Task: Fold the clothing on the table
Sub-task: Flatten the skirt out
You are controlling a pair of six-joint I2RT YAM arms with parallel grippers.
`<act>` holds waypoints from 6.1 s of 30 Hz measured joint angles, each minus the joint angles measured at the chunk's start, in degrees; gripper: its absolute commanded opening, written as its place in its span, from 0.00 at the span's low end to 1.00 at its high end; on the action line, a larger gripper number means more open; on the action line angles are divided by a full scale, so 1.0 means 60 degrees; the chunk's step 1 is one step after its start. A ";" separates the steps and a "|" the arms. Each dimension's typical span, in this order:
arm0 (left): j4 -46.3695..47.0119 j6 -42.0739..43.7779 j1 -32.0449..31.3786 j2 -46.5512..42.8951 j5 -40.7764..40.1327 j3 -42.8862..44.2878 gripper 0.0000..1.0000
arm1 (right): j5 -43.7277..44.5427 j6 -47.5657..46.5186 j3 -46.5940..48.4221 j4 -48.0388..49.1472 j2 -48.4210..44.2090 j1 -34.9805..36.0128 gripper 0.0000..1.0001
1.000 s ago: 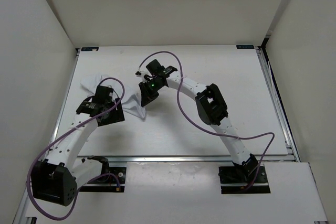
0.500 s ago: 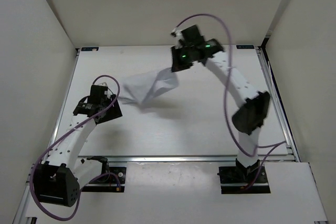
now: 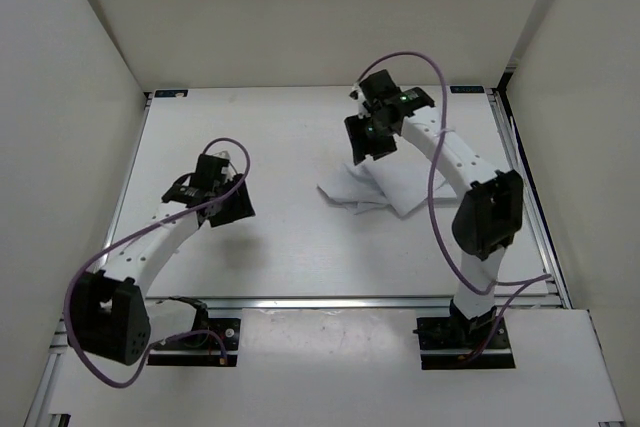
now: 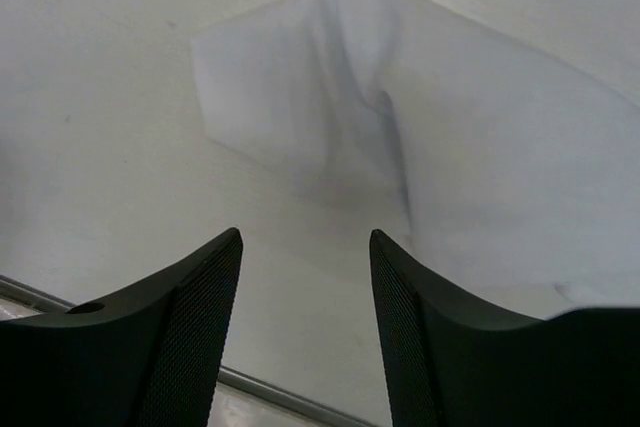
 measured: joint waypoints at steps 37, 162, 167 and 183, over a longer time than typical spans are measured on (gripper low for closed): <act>0.0495 -0.0251 0.0331 -0.0076 0.1104 -0.0481 0.65 | -0.2601 -0.0681 0.1096 0.1392 0.0929 0.0958 0.00; 0.2812 -0.0433 -0.4124 0.5952 -0.0331 0.2506 0.00 | 0.2779 0.2029 -0.4994 0.2175 -0.0288 0.0725 0.00; 0.2867 -0.0433 -0.4073 0.5931 -0.0240 0.2459 0.00 | 0.2838 0.1734 -0.3238 0.1800 -0.0412 0.0007 0.00; 0.2524 -0.0404 -0.3424 0.4994 -0.0073 0.1464 0.00 | 0.4142 0.1282 0.0780 0.0747 0.2473 -0.3719 0.50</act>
